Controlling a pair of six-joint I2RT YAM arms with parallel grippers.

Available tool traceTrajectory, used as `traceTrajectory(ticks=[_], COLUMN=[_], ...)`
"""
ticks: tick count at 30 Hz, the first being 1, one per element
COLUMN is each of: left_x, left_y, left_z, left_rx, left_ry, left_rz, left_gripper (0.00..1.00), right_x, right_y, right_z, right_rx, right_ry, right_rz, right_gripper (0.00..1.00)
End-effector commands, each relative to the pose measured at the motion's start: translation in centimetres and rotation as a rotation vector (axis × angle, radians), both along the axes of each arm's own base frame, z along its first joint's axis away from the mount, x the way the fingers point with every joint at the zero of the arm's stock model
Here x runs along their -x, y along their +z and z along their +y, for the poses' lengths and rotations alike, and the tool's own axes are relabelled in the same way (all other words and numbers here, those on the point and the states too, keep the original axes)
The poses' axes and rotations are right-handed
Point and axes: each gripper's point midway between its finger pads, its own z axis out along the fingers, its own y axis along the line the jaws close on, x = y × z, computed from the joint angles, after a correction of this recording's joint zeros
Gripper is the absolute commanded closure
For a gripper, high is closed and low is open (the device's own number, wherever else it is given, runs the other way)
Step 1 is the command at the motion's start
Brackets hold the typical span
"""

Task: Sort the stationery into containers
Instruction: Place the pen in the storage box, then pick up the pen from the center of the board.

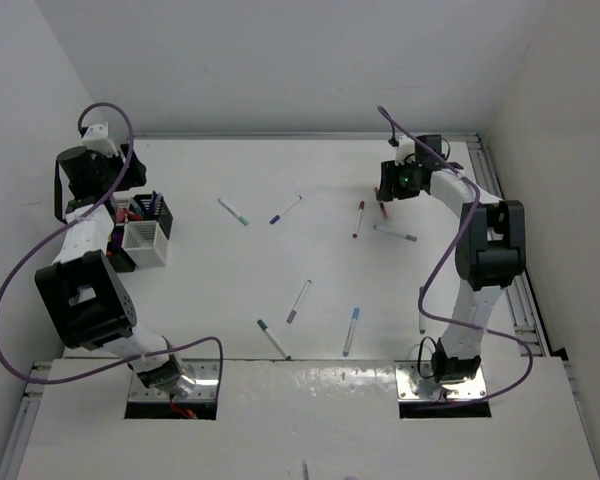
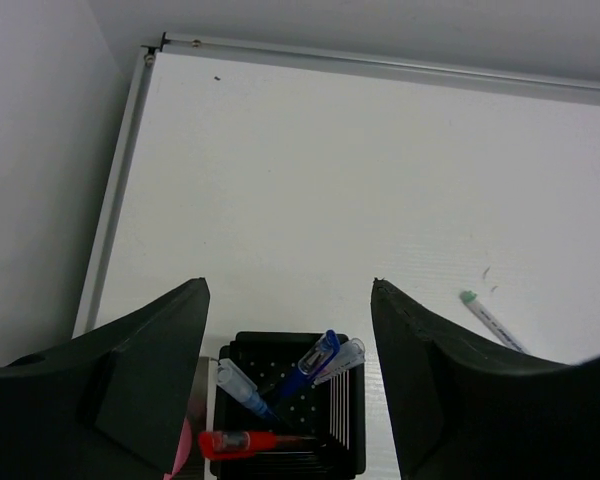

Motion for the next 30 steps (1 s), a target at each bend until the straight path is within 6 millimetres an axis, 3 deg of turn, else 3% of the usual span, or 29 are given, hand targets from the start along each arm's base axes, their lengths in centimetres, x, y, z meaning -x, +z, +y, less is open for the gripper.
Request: traceTrajectory(ticks=[1, 6, 17, 20, 23, 24, 27, 30], left_x=[0.3, 1.1, 1.6, 1.8, 1.9, 2.0, 2.5, 3.1], left_y=[4.6, 7.0, 10.1, 10.7, 11.3, 11.5, 11.9, 12.2], left_z=[-0.9, -1.8, -3.3, -3.3, -3.4, -3.5, -3.8, -4.9], left_rx=[-0.007, 0.01, 0.003, 0.003, -0.009, -0.014, -0.012, 0.014], left_ry=[-0.039, -0.058, -0.098, -0.098, -0.101, -0.104, -0.11, -0.145], left_rz=[-0.111, -0.148, -0.19, -0.194, -0.202, -0.207, -0.231, -0.286], left_gripper=[0.28, 0.27, 0.27, 0.27, 0.27, 0.27, 0.27, 0.27], right_x=[-2.7, -4.5, -4.5, -4.6, -4.4, -4.7, -5.9, -8.6], right_y=[0.5, -1.0, -5.7, -6.4, -7.2, -6.9, -5.2, -0.1], right_z=[0.3, 0.2, -0.2, -0.4, -0.5, -0.6, -0.6, -0.6], right_rx=[0.001, 0.061, 0.188, 0.224, 0.272, 0.28, 0.297, 0.284], right_ry=[-0.009, -0.021, 0.018, 0.031, 0.053, 0.052, 0.049, 0.02], right_rz=[-0.058, -0.066, 0.0, 0.007, 0.02, 0.007, -0.056, -0.185], right_gripper=[0.52, 0.57, 0.65, 0.74, 0.91, 0.99, 1.0, 1.0])
